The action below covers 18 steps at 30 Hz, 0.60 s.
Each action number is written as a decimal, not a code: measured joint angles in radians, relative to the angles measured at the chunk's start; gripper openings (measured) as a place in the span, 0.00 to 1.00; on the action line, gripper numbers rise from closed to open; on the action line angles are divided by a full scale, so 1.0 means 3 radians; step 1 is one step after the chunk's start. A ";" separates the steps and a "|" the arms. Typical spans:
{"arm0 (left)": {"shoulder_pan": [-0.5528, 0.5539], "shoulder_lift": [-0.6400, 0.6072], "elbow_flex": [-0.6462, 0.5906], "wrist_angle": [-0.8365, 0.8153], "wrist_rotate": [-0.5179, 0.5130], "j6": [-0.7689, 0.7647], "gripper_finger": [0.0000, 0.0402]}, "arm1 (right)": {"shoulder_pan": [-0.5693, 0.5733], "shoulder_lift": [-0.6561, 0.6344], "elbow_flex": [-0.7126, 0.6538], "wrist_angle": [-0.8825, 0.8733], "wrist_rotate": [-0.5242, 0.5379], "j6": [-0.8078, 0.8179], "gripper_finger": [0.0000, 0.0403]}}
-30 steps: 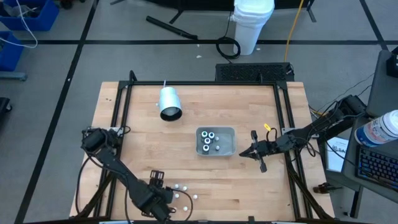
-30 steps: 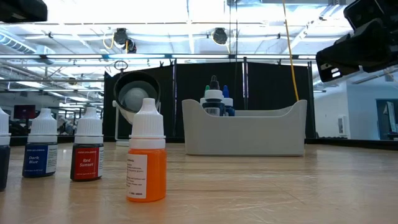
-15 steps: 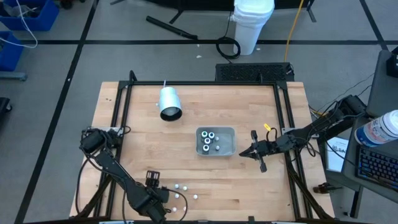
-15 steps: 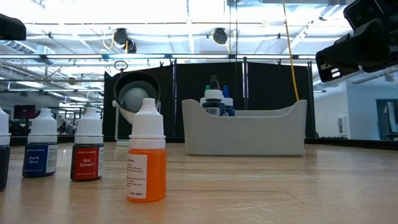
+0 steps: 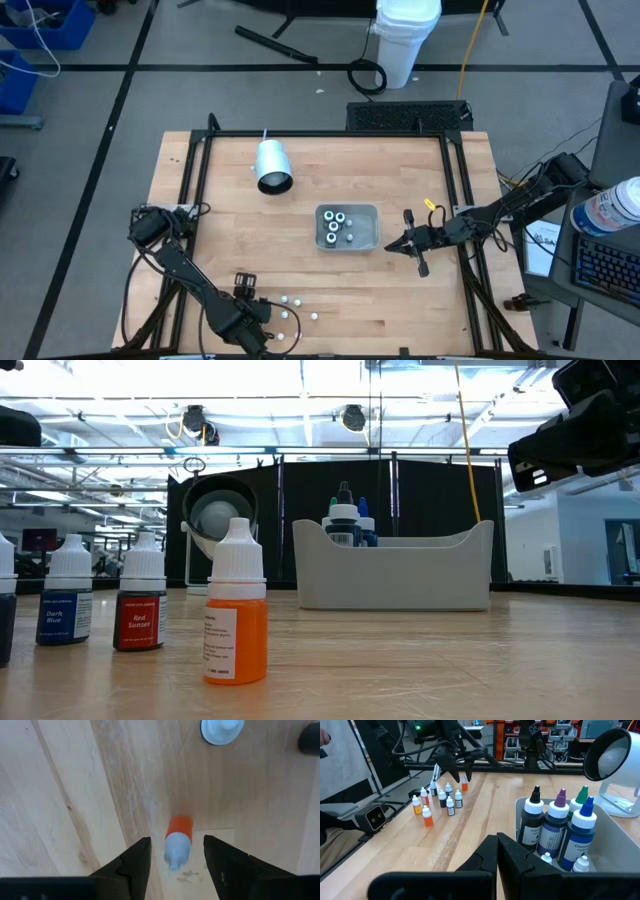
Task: Pick & Place food coloring
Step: Put the top left small orange food coloring bottle into the white bin
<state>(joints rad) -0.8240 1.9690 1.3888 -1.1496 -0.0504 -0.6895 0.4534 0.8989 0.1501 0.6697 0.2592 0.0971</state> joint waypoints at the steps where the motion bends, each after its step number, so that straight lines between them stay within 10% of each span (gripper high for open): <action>1: 0.0006 0.0000 0.0000 0.0000 0.0001 0.0002 0.45 | 0.0000 0.0000 0.0000 -0.0001 0.0000 0.0000 0.00; 18: 0.0018 0.0000 0.0001 0.0155 0.0052 0.0048 0.32 | 0.0000 0.0000 0.0001 -0.0001 0.0001 0.0000 0.00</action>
<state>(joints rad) -0.8185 1.9690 1.3891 -1.1031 -0.0349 -0.6752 0.4534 0.8989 0.1503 0.6695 0.2594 0.0971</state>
